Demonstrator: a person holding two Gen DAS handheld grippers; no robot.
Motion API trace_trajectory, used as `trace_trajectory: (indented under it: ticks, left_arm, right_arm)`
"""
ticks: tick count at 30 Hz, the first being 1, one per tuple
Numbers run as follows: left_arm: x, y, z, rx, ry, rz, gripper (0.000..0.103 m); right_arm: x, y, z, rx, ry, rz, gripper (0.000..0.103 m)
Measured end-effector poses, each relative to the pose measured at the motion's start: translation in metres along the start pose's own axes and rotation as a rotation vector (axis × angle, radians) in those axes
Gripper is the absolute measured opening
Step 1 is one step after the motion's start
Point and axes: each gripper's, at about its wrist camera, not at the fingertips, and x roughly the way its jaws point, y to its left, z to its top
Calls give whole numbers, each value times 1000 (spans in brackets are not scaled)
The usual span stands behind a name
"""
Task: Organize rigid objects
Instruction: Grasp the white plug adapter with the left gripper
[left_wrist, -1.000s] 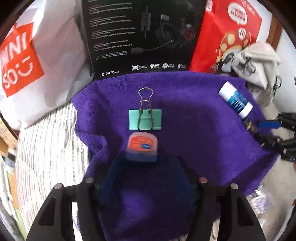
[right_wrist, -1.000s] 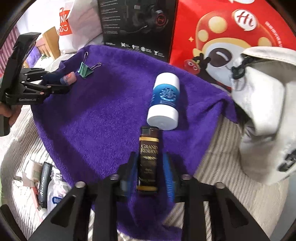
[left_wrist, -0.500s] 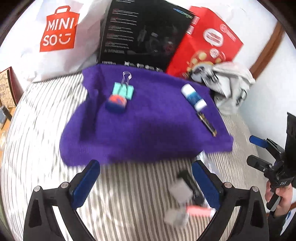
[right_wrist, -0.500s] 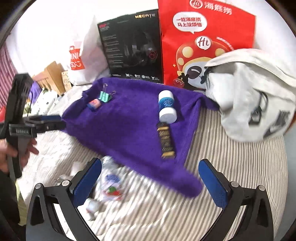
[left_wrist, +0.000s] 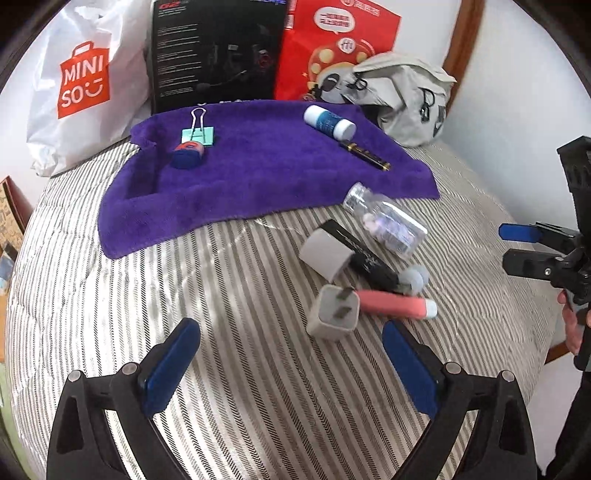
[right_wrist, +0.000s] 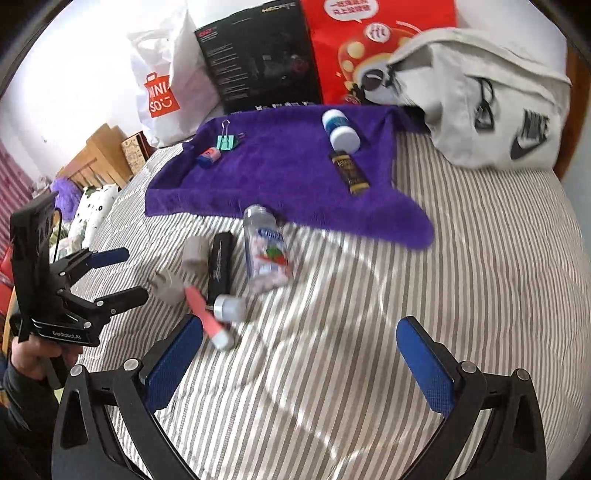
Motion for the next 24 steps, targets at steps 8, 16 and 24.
trace_trajectory:
  ticks: [8, 16, 24]
  left_arm:
    - [24, -21, -9, 127, 48, 35, 75]
    - [28, -25, -3, 161, 14, 44, 54]
    - [27, -26, -1, 143, -11, 26, 25]
  right_arm:
    - [-8, 1, -21, 34, -1, -1, 103]
    - [-5, -4, -30, 51, 18, -13, 103]
    - [10, 2, -22, 26, 40, -5, 103]
